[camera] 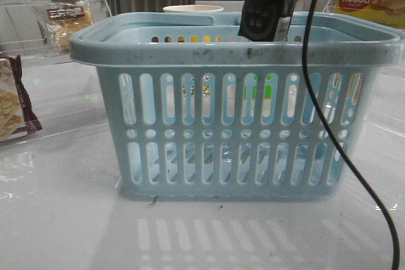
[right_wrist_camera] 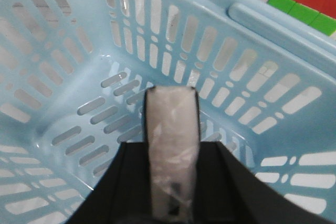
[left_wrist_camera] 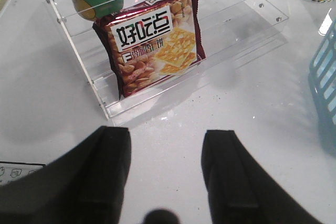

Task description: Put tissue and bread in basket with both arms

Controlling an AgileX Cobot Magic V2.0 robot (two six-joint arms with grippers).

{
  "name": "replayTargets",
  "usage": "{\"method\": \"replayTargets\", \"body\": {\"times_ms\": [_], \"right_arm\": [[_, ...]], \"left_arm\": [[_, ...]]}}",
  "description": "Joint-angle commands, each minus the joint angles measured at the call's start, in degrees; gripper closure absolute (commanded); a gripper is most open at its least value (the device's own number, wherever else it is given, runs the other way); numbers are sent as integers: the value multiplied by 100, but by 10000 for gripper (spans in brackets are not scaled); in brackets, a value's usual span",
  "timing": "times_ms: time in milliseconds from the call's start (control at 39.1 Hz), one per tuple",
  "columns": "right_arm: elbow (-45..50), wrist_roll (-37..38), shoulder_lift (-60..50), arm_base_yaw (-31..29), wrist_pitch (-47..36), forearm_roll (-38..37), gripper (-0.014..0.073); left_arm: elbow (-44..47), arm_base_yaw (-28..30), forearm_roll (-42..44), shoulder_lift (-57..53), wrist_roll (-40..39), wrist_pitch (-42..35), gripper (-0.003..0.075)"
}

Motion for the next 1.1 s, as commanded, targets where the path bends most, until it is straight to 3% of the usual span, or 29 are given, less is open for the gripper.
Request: {"method": "replayTargets", "body": {"times_ms": [0,282,333,666,1075], "right_arm": [[-148,-30,-141,-10,-491,-24,323],[-148,-30,-134,-10,-594,-28,-6],[-148,-30,-134,-10,-581,-28,-31],[-147,-30,-417,-10,-511,-28,-31],[957,-30,-2418,-10,-140,-144,-31]], "left_arm": [[-194,-43,-28,40,-42,-389,342],[-194,-43,-28,40,-42,-389,342],[-194,-43,-28,40,-42,-389,342],[-194,-43,-28,40,-42,-389,342],[-194,-43,-28,40,-42,-389,342]]}}
